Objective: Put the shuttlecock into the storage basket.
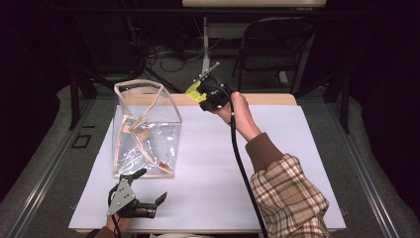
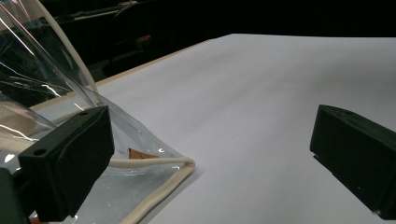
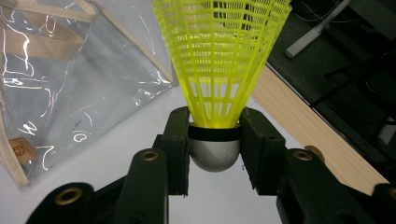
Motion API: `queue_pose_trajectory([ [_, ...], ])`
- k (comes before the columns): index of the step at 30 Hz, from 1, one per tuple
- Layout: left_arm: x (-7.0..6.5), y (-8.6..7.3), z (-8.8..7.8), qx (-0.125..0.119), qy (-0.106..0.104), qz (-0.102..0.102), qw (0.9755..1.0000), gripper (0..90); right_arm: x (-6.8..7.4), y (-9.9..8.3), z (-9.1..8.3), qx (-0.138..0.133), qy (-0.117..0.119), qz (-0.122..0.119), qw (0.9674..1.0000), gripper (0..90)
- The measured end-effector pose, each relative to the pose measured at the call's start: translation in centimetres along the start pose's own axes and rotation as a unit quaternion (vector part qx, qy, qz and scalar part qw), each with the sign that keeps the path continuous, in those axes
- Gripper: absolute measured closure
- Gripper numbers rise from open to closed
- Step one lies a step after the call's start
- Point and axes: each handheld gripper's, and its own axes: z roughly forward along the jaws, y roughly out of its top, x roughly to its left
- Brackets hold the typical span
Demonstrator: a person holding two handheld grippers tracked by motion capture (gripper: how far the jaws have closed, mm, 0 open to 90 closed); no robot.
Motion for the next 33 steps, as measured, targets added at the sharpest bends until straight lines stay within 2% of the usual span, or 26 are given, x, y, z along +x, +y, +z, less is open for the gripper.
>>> queue_pose_trajectory([
  [18,0.0,0.0,0.0,-0.001,0.0,-0.001,1.0,0.0,0.9,1.3,0.4,-0.001,0.004,-0.02,0.9998,64.9],
  [33,0.0,0.0,0.0,-0.002,0.0,-0.002,1.0,0.0,1.6,2.8,0.6,-0.009,0.009,-0.025,0.9996,64.9],
])
